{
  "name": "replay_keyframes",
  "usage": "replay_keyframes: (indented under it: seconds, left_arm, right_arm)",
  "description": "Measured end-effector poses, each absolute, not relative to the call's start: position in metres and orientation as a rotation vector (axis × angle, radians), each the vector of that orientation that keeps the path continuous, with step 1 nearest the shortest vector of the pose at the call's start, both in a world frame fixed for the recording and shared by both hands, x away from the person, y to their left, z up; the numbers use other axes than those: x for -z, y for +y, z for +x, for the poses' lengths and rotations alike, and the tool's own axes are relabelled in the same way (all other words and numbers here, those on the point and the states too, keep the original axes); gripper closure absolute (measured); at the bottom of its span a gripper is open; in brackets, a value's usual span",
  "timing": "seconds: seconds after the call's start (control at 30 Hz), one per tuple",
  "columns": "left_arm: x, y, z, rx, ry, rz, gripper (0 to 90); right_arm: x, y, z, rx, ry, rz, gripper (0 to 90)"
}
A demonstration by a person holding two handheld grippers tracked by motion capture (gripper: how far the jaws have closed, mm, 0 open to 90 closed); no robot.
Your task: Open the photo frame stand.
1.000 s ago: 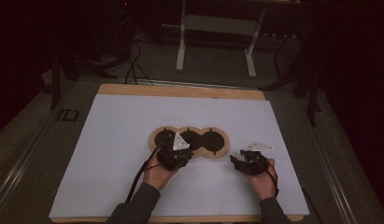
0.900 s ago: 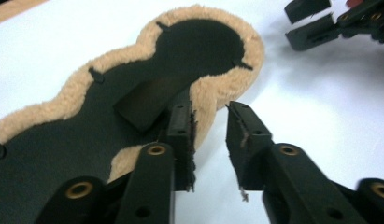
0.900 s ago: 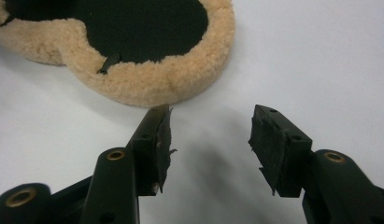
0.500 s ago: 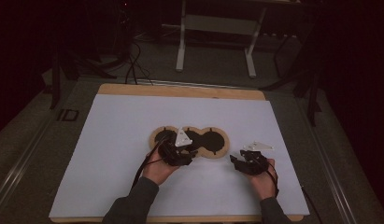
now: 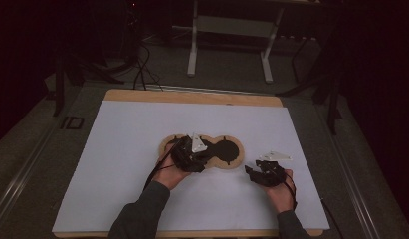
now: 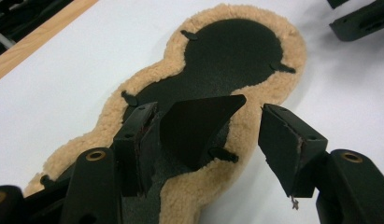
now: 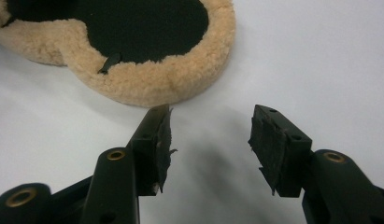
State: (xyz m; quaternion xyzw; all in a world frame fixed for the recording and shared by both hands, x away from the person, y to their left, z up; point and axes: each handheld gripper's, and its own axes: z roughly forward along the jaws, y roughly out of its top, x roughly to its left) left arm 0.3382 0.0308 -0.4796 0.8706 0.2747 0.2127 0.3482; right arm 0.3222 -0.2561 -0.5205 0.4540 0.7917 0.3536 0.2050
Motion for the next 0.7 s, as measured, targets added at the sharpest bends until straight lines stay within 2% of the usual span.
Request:
replay_keyframes:
  seconds: [0.2,0.43,0.7]
  left_arm:
    - [0.49,0.022,0.342,-0.648,0.688,2.343,42.9]
    - [0.496,0.015,0.351,-0.666,0.7,2.383,53.5]
    - [0.499,0.008,0.354,-0.701,0.703,2.403,56.6]
  right_arm:
    - [0.521,-0.256,0.322,-0.986,2.207,1.263,47.4]
    - [0.52,-0.256,0.322,-0.986,2.208,1.262,47.4]
    - [0.521,-0.257,0.323,-0.992,2.211,1.267,47.3]
